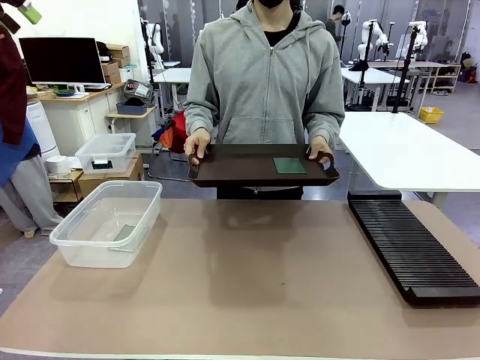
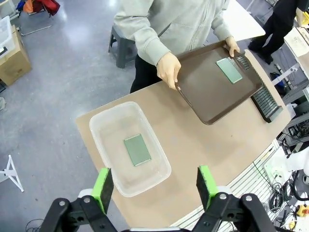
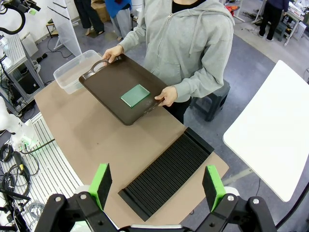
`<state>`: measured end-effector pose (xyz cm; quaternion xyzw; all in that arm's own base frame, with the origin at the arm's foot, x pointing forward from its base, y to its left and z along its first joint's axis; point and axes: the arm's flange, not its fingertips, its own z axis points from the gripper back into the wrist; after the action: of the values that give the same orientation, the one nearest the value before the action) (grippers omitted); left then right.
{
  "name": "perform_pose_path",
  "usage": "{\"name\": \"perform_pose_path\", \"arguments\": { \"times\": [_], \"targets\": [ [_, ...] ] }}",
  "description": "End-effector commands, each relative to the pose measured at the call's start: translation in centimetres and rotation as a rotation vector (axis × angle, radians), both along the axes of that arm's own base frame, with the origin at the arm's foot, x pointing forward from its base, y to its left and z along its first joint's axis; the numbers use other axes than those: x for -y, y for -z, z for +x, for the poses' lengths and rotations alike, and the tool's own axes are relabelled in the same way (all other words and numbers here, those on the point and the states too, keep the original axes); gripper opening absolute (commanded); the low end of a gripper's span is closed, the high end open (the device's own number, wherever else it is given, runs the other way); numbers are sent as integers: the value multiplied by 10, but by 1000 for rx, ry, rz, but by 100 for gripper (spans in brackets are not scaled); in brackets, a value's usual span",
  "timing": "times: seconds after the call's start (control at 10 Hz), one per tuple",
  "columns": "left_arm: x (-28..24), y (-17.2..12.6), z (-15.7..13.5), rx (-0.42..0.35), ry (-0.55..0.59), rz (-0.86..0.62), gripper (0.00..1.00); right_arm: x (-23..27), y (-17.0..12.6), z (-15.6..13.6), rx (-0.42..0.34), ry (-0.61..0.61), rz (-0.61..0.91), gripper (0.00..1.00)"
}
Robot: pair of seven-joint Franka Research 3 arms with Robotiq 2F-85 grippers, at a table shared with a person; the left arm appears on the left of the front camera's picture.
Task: Sort PCBs into racks and boxes based on the side picked up.
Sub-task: Pick up the Blank PCB handed by the Human.
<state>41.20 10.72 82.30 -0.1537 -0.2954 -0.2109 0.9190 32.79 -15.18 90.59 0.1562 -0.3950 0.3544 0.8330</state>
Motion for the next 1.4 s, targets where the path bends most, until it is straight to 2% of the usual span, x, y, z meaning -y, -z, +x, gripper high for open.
{"name": "perform_pose_path", "arguments": {
  "times": [0.0,0.3,0.4,0.5,1.2,1.3],
  "targets": [
    [-4,-4,-6,8,42,1,92,-2,2,-2,-1,-17,11,100],
    [-3,-12,-16,16,52,23,92,-2,2,-2,-1,-17,11,100],
    [-4,-3,-13,29,22,35,92,-2,2,-2,-1,-17,11,100],
    [1,-12,-10,12,28,15,92,-2,2,-2,-1,-17,11,100],
    [0,-11,-9,10,24,18,92,-2,2,-2,-1,-17,11,100],
    [-4,-20,-5,22,70,21,92,-2,2,-2,-1,-17,11,100]
  ]
}}
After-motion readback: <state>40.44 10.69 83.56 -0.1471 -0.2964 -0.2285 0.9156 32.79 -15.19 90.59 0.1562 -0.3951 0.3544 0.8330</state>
